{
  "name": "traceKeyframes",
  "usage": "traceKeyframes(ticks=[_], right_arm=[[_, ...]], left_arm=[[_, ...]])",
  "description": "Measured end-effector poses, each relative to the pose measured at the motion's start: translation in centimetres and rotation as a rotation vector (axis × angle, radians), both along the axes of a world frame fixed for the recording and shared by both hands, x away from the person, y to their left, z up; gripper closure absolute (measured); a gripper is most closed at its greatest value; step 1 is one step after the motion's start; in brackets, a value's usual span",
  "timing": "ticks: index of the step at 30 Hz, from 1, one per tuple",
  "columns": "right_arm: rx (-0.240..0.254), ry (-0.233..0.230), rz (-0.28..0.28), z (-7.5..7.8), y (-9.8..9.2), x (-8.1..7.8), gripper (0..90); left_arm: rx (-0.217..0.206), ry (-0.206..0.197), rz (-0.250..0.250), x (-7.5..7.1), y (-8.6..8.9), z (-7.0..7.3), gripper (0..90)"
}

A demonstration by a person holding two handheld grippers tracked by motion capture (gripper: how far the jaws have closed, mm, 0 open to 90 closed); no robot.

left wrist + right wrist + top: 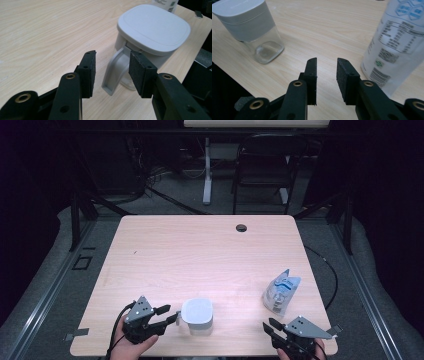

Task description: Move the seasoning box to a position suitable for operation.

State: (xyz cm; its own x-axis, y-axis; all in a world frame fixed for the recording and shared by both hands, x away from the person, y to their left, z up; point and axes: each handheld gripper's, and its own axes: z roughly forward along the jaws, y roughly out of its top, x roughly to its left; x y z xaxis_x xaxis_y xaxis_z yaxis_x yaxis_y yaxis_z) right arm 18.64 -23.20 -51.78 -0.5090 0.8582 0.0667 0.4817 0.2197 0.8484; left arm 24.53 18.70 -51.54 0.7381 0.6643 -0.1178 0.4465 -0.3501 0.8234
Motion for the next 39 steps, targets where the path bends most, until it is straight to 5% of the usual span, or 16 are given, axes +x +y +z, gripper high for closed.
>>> traceKeyframes(ticks=[3,8,15,30,39], right_arm=[[-0.044,0.001,0.031,0.1,0.9,0.7,71.8],[-0.045,-0.015,0.065,0.4,2.3,1.5,71.0],[-0.014,-0.024,0.125,0.7,3.9,2.5,71.1],[-0.051,-0.02,0.221,1.4,7.6,5.3,85.7],[-0.081,-0.007,0.255,1.2,9.0,5.6,90.0]], left_arm=[[-0.035,0.025,-0.008,0.2,0.2,0.0,55.3],[0.011,0.019,0.01,0.6,-0.1,0.1,56.0],[0.04,0.009,-0.002,0.4,-0.4,0.5,65.9],[0.009,-0.034,-0.05,0.5,-1.3,2.4,89.4],[0.02,-0.034,-0.078,0.5,-2.3,2.9,90.0]])
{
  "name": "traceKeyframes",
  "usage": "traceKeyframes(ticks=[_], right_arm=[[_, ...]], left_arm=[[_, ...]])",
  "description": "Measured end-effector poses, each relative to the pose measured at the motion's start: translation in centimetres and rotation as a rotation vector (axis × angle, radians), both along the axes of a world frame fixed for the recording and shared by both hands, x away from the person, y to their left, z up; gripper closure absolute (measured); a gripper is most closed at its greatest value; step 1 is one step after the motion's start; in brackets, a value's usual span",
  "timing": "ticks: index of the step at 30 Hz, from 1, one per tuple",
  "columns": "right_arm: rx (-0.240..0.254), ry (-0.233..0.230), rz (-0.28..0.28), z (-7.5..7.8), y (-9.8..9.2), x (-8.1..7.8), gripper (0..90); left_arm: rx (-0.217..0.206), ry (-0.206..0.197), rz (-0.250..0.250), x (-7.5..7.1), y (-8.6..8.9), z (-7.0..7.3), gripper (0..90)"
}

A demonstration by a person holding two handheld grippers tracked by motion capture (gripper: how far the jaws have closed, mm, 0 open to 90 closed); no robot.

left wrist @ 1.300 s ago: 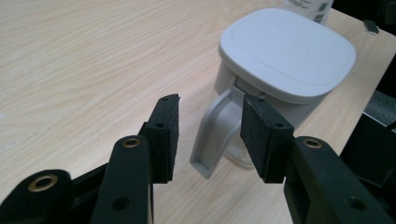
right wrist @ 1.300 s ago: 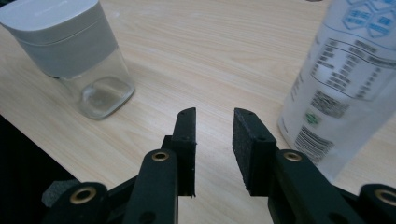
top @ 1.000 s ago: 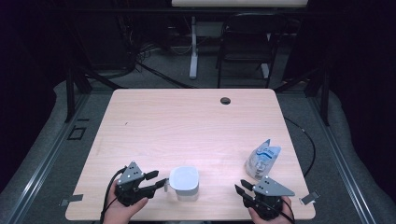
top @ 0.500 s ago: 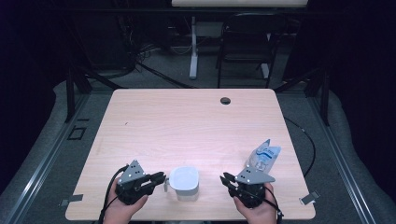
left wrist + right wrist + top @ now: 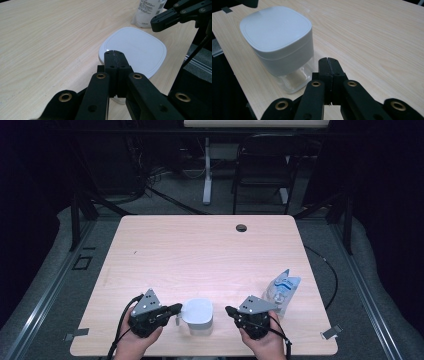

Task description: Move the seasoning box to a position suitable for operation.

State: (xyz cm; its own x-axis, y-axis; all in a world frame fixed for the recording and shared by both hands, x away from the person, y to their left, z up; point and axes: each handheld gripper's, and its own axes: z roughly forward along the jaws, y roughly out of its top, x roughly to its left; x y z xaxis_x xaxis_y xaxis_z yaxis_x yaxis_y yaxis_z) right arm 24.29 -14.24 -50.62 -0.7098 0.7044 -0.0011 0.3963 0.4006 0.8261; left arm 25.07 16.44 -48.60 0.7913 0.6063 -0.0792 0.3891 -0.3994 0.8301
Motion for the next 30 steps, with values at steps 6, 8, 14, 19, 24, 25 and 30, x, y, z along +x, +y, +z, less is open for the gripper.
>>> traceKeyframes(ticks=[6,8,14,19,24,25,30], right_arm=[[-0.004,-0.001,0.062,0.7,0.6,0.5,90.0],[-0.002,-0.006,0.063,0.9,0.7,0.6,90.0],[0.029,-0.002,0.056,1.7,0.7,0.7,90.0],[0.032,-0.007,0.069,1.9,0.8,0.6,90.0],[0.028,-0.006,0.074,1.5,0.9,0.6,90.0],[0.028,-0.006,0.074,1.5,0.9,0.6,90.0],[0.039,0.004,0.065,1.2,0.9,0.6,90.0]], left_arm=[[0.011,-0.014,0.003,0.3,-0.5,0.1,90.0],[0.018,-0.006,-0.012,0.5,-0.8,0.4,90.0],[0.048,0.012,-0.019,0.6,-1.3,0.2,90.0],[0.064,-0.007,-0.012,0.3,-1.4,0.2,90.0],[0.057,-0.011,-0.011,0.1,-1.3,0.1,90.0],[0.051,-0.012,-0.009,0.1,-1.2,0.1,90.0],[0.047,-0.005,-0.012,0.2,-1.1,0.1,90.0]])
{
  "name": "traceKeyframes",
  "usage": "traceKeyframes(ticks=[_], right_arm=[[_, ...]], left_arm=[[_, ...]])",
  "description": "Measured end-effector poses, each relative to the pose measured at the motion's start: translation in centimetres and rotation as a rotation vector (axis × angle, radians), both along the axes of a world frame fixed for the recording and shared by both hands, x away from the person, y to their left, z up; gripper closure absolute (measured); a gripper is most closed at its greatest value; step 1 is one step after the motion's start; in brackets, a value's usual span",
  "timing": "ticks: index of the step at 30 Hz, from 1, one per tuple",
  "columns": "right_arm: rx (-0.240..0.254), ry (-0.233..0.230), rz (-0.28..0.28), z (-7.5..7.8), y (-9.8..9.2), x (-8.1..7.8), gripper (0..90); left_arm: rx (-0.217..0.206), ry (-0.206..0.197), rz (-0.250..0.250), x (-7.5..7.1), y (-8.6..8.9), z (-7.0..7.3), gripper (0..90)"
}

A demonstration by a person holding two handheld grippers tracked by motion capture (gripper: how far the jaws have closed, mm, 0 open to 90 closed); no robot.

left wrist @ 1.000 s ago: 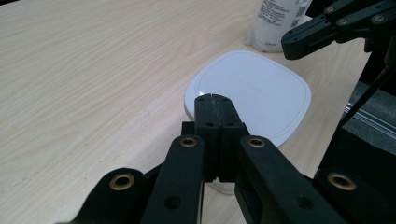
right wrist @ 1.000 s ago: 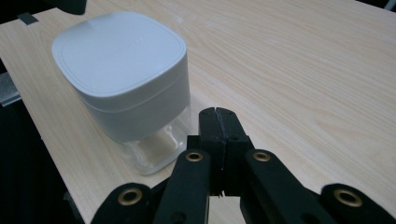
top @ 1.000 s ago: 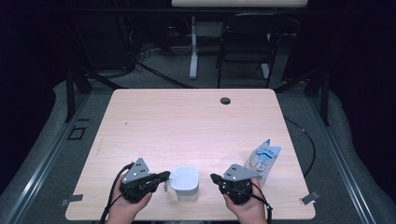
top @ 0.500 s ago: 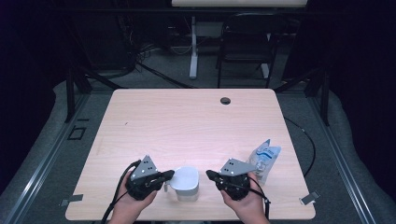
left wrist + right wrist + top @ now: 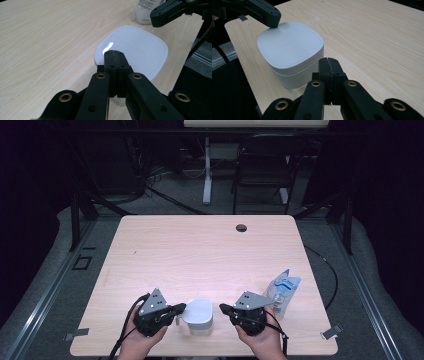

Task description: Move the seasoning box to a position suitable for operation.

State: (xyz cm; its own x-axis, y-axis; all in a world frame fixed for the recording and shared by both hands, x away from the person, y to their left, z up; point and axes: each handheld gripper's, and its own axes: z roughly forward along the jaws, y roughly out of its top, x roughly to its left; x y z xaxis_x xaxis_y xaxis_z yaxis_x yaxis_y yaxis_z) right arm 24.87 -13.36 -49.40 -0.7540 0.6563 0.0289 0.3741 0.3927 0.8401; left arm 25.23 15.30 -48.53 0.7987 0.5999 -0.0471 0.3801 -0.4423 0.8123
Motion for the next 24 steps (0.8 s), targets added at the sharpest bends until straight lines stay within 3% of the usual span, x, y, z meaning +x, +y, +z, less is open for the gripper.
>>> traceKeyframes(ticks=[13,24], right_arm=[[-0.027,0.017,0.032,-0.52,0.49,-0.31,90.0],[-0.008,0.019,0.06,-0.6,0.66,-0.7,90.0]], left_arm=[[-0.002,0.0,0.015,-0.02,0.13,-0.01,90.0],[-0.001,0.011,0.024,-0.04,0.61,-0.14,90.0]])
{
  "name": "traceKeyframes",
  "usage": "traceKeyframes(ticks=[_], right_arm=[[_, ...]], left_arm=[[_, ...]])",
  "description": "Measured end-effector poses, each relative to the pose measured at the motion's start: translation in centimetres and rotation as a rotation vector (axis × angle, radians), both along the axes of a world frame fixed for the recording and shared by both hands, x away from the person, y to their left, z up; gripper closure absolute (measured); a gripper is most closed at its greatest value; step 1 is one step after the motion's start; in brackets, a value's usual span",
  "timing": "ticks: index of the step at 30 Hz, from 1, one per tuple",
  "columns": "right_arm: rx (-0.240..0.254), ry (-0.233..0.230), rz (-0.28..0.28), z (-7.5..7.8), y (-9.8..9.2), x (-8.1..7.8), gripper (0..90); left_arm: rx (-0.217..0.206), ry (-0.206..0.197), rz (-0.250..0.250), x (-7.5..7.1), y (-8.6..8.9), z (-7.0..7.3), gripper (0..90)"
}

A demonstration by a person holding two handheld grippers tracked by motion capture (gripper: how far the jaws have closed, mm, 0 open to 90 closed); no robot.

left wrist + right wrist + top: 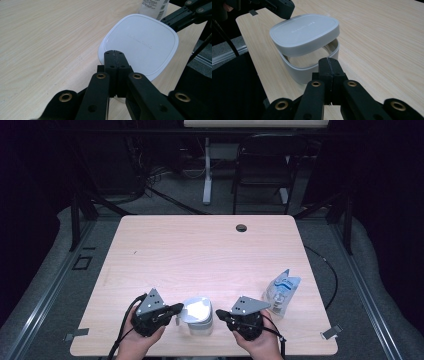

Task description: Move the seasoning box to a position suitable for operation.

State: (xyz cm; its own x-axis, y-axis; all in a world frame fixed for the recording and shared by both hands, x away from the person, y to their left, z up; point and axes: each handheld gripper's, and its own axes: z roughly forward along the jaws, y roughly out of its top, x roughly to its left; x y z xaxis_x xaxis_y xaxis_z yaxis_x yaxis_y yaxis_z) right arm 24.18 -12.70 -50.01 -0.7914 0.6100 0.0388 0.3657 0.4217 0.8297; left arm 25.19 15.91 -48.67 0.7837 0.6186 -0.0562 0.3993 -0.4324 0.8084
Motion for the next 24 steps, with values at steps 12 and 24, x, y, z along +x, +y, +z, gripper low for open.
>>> traceKeyframes(ticks=[12,24], right_arm=[[-0.015,0.004,0.025,-0.5,0.9,-0.2,90.0],[-0.015,-0.005,0.029,-0.4,1.4,-0.3,90.0]], left_arm=[[-0.003,-0.004,0.004,0.0,0.0,0.0,90.0],[-0.01,-0.006,0.004,0.0,0.0,-0.1,90.0]])
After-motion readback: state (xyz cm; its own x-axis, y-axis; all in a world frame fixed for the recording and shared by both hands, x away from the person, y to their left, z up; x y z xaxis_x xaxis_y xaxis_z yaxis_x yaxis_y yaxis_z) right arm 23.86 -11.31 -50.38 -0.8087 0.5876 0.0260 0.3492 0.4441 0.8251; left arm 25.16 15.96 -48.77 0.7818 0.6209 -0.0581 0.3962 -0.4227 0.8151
